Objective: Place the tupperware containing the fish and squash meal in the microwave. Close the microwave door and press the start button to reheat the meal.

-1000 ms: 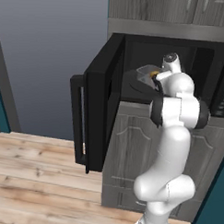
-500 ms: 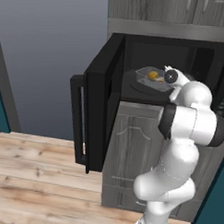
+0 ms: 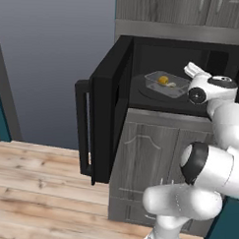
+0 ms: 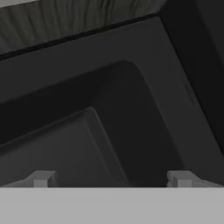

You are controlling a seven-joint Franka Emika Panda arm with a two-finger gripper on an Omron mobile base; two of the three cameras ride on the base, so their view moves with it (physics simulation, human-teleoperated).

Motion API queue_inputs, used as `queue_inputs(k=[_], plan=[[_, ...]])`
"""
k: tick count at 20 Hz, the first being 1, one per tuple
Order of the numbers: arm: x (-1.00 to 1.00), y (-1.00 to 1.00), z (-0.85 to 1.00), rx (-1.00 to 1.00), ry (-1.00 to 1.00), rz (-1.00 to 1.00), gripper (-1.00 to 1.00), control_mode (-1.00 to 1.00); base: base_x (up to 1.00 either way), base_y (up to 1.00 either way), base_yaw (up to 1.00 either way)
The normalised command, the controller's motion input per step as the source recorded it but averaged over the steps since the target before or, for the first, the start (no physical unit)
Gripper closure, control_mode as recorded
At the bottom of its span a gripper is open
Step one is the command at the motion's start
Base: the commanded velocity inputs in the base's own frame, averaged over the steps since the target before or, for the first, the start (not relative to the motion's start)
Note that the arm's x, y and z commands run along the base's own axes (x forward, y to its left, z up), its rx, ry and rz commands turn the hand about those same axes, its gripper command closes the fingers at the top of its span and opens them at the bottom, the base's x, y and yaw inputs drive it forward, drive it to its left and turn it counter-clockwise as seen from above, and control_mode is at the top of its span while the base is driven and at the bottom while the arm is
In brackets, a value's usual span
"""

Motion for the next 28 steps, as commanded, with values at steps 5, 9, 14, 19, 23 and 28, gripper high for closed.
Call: queue_inputs(k=[5, 9, 14, 19, 23, 28], plan=[[-1.00, 0.54, 0.43, -0.05, 0.03, 0.16, -1.00, -1.00, 0.00, 0.00, 0.00], [-1.00, 0.61, 0.08, 0.00, 0.19, 0.18, -1.00, -1.00, 0.00, 0.00, 0.00], [-1.00, 0.62, 0.00, 0.00, 0.27, 0.20, -1.00, -1.00, 0.00, 0.00, 0.00], [-0.95, 0.52, 0.29, 0.03, 0.24, 0.19, -1.00, -1.00, 0.00, 0.00, 0.00], [-0.65, 0.29, 0.80, 0.13, 0.29, 0.13, -1.00, -1.00, 0.00, 0.00, 0.00], [-0.49, 0.22, 0.81, 0.16, 0.38, 0.09, -1.00, -1.00, 0.00, 0.00, 0.00]])
